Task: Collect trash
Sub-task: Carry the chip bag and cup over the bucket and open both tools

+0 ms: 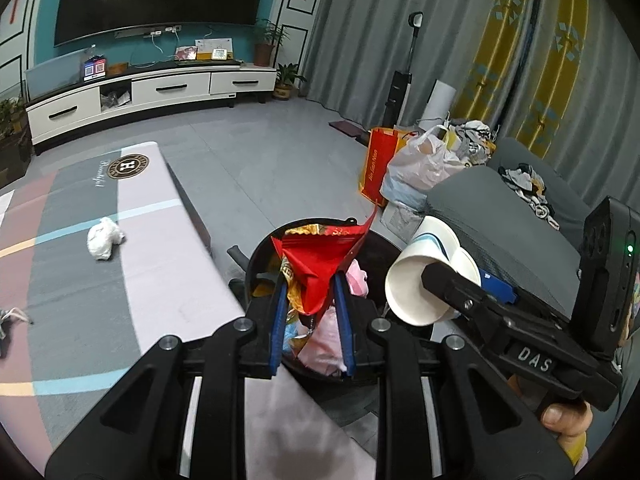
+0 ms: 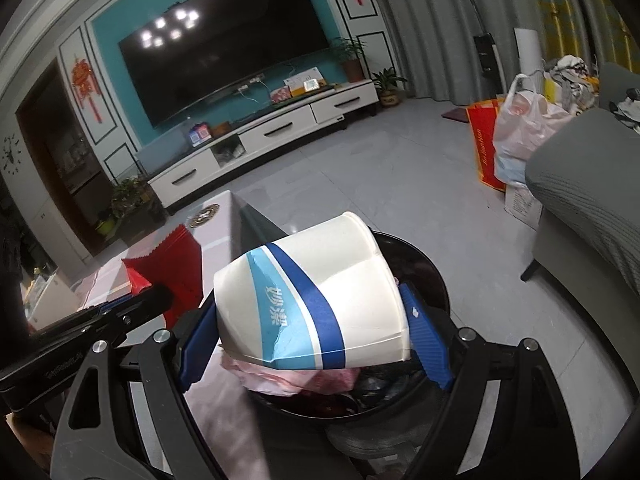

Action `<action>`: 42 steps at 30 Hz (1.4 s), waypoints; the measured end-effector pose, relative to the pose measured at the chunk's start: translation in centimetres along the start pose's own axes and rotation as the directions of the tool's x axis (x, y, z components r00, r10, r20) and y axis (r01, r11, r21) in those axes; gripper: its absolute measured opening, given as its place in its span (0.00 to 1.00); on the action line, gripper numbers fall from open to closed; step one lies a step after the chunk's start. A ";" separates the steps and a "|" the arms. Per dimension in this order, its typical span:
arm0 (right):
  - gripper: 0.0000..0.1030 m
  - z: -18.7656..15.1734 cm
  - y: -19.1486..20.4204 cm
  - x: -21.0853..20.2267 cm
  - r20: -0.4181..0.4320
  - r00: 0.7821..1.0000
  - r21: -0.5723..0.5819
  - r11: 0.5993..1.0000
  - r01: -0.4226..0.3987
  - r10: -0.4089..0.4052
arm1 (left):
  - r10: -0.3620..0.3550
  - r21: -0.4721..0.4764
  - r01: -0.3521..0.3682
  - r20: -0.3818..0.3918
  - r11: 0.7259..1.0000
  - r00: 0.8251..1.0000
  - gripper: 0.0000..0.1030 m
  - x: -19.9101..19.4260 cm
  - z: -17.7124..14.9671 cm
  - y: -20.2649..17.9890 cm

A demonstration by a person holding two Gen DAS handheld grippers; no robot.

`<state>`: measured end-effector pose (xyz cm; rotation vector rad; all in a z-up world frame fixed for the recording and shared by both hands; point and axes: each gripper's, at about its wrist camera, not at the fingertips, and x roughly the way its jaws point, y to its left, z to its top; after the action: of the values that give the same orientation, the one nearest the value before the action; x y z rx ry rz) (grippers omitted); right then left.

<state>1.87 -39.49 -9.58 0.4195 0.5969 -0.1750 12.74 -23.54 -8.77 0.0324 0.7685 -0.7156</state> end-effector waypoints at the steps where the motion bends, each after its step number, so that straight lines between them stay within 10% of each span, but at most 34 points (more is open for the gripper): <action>1: 0.81 0.0 -0.3 0.0 -0.002 1.000 0.002 1.000 0.002 -0.002 | 0.001 0.003 -0.001 -0.004 1.000 1.000 0.23 0.4 0.1 -0.1; 42: 0.81 -0.6 -3.3 4.2 -0.130 0.988 -0.006 0.996 0.086 -0.086 | 0.020 0.030 -0.017 -0.114 0.999 0.993 0.26 7.9 0.7 -1.3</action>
<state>4.08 -42.34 -13.51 0.4072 0.7440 -0.2313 16.33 -29.29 -13.01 0.1070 0.8666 -0.7118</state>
